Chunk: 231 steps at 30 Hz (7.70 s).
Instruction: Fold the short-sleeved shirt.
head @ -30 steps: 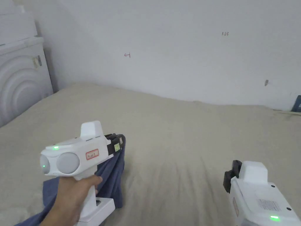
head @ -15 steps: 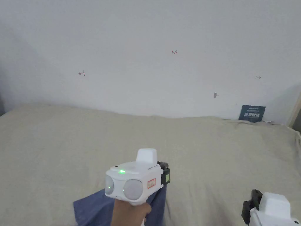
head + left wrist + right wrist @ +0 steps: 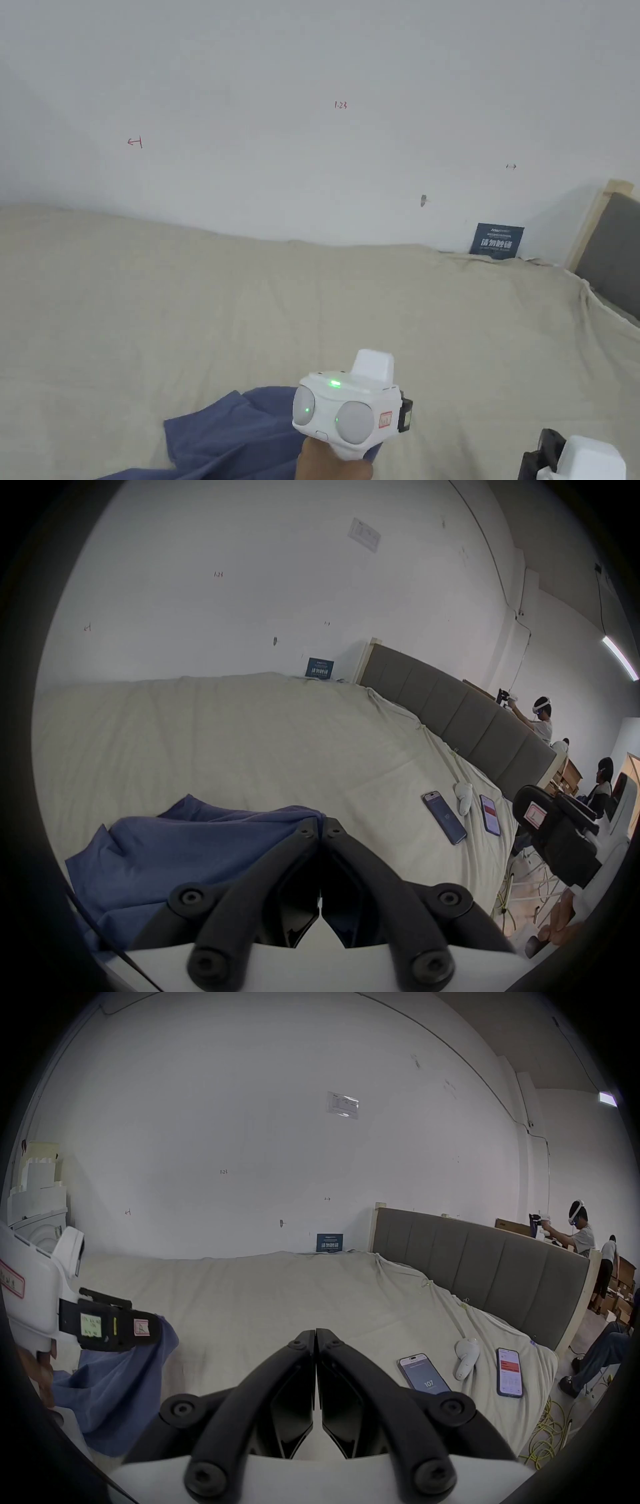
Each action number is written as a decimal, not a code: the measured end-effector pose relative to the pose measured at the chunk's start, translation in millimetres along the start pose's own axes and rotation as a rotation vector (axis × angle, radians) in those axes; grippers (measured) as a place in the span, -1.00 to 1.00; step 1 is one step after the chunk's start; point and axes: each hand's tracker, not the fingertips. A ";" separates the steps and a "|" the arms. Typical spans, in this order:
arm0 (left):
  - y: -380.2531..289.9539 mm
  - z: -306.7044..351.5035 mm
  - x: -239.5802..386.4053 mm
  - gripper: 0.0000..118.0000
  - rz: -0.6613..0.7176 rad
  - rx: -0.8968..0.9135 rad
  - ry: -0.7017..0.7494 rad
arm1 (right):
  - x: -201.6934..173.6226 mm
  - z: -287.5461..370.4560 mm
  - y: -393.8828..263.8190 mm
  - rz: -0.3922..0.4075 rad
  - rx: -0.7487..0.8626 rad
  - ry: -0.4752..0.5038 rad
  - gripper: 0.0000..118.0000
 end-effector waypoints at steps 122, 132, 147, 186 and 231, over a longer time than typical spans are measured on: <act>-88.7 240.3 -237.4 -1.00 0.192 0.095 0.529 | -162.3 -144.3 12.0 0.127 -0.315 0.490 -0.85; -20.4 291.3 -258.9 -1.00 0.164 0.213 0.596 | -118.1 -86.8 71.9 0.052 -0.203 0.437 -0.85; 67.4 301.8 -254.5 -1.00 0.074 0.289 0.644 | -116.4 -54.8 149.7 0.035 0.004 0.288 -0.85; 147.7 213.7 -315.8 -1.00 0.031 0.324 0.684 | -164.5 -190.4 186.5 0.093 0.128 0.211 -0.85; -252.0 298.4 -237.8 -0.93 0.169 0.026 0.607 | -84.1 51.5 -105.7 0.145 -0.242 0.175 -0.55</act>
